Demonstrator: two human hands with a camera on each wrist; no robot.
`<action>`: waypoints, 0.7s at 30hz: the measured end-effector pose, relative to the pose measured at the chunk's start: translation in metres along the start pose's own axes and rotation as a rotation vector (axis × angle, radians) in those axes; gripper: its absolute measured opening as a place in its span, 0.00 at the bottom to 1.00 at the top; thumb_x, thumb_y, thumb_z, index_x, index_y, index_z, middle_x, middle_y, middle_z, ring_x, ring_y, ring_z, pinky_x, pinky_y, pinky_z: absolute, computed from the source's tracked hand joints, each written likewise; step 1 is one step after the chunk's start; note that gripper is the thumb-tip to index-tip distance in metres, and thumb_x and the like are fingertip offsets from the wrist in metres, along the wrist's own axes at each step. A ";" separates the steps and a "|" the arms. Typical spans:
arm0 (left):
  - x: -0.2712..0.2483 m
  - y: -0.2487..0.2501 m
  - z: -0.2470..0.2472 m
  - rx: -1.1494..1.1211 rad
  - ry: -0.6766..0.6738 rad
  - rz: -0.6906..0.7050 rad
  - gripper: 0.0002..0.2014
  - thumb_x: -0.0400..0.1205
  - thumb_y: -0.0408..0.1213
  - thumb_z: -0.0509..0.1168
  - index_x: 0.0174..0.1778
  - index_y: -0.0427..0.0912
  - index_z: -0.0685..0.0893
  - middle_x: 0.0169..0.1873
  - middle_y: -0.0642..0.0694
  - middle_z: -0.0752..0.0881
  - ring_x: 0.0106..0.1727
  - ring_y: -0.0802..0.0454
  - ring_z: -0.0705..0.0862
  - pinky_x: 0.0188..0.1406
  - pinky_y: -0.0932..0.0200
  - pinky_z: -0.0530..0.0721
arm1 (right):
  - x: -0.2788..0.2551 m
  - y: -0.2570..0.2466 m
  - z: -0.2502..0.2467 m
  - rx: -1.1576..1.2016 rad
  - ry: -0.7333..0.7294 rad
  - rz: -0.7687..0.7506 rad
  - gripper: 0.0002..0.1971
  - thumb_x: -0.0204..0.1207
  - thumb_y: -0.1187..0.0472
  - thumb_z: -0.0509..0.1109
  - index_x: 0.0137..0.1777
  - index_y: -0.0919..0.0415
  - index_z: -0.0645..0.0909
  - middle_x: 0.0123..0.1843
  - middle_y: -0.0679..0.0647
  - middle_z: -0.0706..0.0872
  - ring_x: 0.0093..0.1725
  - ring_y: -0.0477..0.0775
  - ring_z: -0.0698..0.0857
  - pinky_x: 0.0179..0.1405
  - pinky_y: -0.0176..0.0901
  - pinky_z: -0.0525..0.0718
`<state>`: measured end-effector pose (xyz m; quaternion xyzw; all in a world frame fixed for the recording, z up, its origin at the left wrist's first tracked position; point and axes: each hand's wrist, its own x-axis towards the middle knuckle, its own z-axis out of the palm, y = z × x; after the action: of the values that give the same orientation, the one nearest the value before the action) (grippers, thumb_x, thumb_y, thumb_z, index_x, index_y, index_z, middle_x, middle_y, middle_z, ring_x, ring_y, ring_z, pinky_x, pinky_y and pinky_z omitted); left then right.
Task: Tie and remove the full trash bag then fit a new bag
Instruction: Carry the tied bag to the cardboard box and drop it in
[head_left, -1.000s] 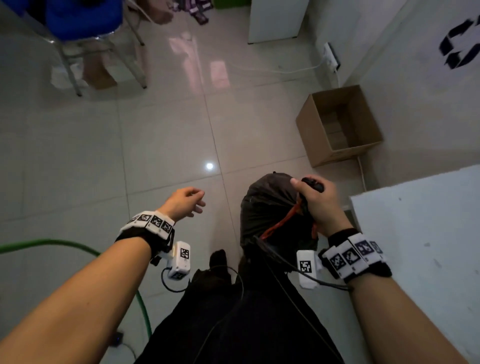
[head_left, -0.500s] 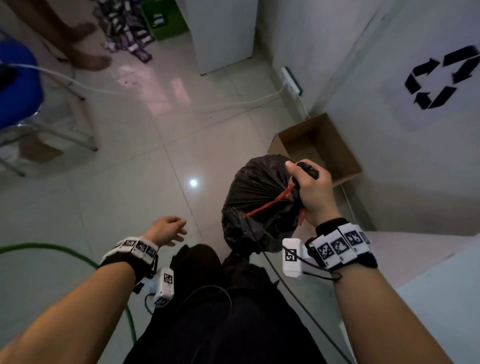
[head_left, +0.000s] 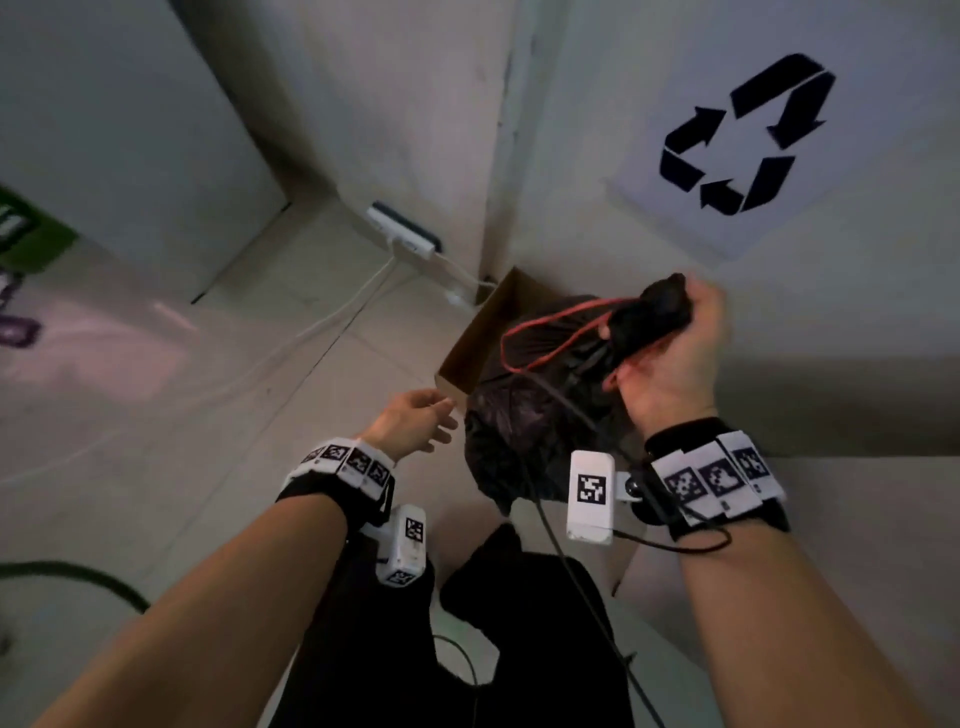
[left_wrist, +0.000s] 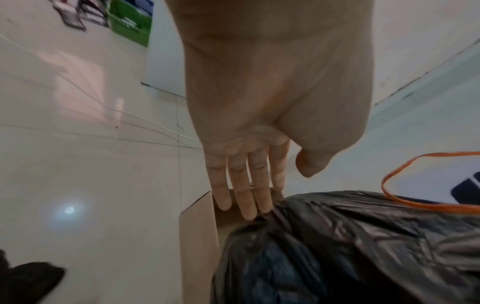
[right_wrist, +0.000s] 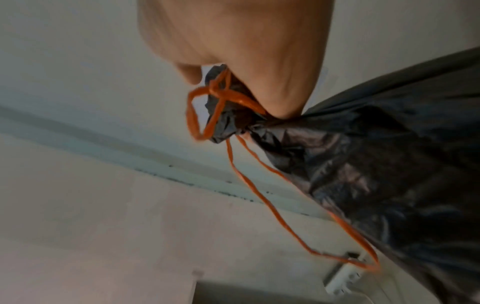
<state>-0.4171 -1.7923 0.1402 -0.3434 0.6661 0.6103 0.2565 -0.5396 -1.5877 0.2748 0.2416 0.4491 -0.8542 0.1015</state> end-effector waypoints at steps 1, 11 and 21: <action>0.024 0.004 0.001 -0.004 -0.002 0.005 0.12 0.89 0.40 0.60 0.60 0.38 0.83 0.46 0.41 0.88 0.41 0.47 0.85 0.37 0.57 0.80 | 0.023 0.005 -0.003 0.089 -0.009 -0.033 0.10 0.76 0.52 0.62 0.36 0.56 0.74 0.30 0.53 0.78 0.35 0.59 0.81 0.41 0.46 0.79; 0.241 -0.030 0.011 0.597 0.131 0.085 0.27 0.84 0.39 0.60 0.81 0.42 0.70 0.77 0.38 0.77 0.78 0.38 0.74 0.78 0.49 0.73 | 0.225 0.145 -0.072 -0.093 0.121 -0.175 0.07 0.79 0.66 0.67 0.56 0.62 0.77 0.55 0.67 0.86 0.56 0.61 0.86 0.65 0.58 0.85; 0.302 -0.076 0.043 0.806 0.180 0.146 0.47 0.79 0.49 0.61 0.87 0.36 0.41 0.82 0.35 0.63 0.77 0.36 0.71 0.75 0.41 0.74 | 0.336 0.279 -0.153 -1.788 -0.075 -0.030 0.17 0.69 0.59 0.78 0.58 0.60 0.87 0.59 0.61 0.90 0.61 0.63 0.87 0.62 0.46 0.83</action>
<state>-0.5526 -1.7948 -0.1434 -0.2195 0.8939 0.2850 0.2674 -0.6715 -1.6088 -0.1684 0.0382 0.9464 -0.1938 0.2555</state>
